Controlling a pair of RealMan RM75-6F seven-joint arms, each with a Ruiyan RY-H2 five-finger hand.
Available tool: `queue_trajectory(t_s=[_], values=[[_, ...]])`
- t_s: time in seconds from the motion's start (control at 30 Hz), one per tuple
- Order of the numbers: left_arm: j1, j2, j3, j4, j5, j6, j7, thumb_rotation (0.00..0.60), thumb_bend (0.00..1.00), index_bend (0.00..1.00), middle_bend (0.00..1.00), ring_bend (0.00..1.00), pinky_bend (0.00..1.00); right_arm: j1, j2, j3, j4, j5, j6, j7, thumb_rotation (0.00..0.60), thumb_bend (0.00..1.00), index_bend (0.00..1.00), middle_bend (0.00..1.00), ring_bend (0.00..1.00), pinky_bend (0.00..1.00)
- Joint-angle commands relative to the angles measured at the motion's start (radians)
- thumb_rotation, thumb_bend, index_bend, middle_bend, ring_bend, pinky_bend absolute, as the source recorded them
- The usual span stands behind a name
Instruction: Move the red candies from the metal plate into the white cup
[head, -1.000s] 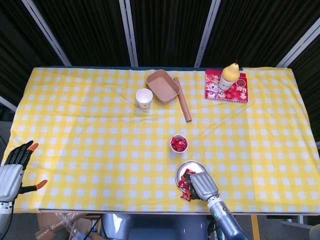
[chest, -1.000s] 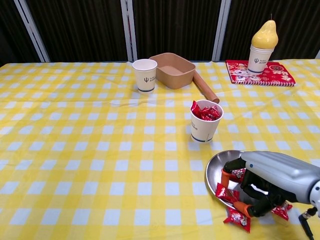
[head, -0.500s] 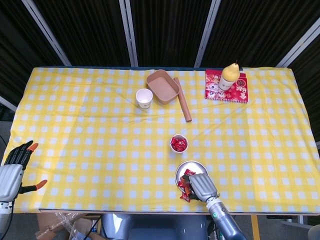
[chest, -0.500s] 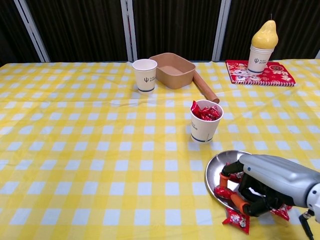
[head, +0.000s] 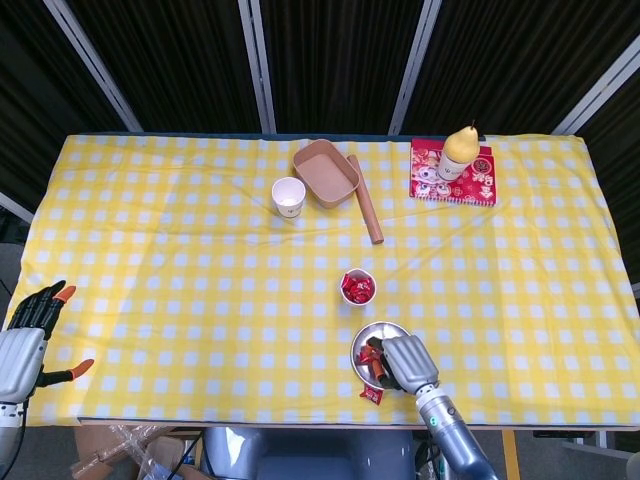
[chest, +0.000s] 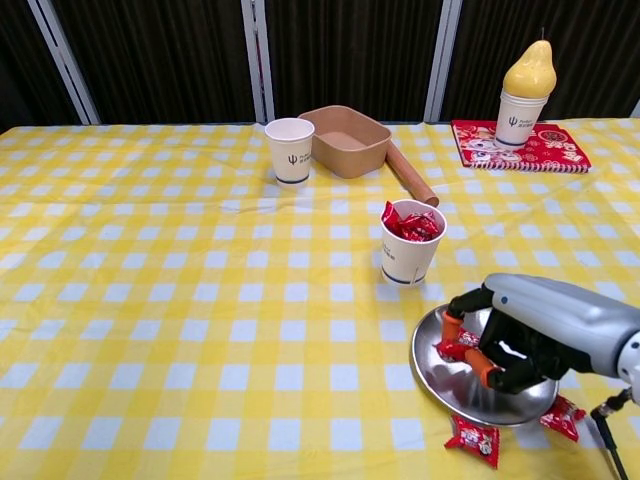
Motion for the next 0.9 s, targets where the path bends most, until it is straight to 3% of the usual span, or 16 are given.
queue_trajectory(t_s=[0.03,0.5,0.9], values=[[0.0,0.0,0.0,0.0,0.0,0.0,0.001,0.6,0.0,0.0,0.0,0.0,0.0,0.005,0.028,0.029,-0.032,-0.002,0.013,0.01,0.6,0.62,0.49,0.89,0.99,0.98],[-0.001,-0.001,0.0,-0.001,-0.003,-0.004,0.004,0.6,0.0,0.0,0.0,0.0,0.0,0.075,0.093,0.182,-0.116,0.045,0.038,-0.007,0.6,0.62,0.49,0.89,0.99,0.98],[-0.005,0.001,-0.004,0.0,-0.016,-0.014,-0.005,0.6,0.0,0.0,0.0,0.0,0.0,0.171,0.016,0.256,0.02,0.163,0.008,-0.038,0.6,0.62,0.49,0.89,0.99,0.98]])
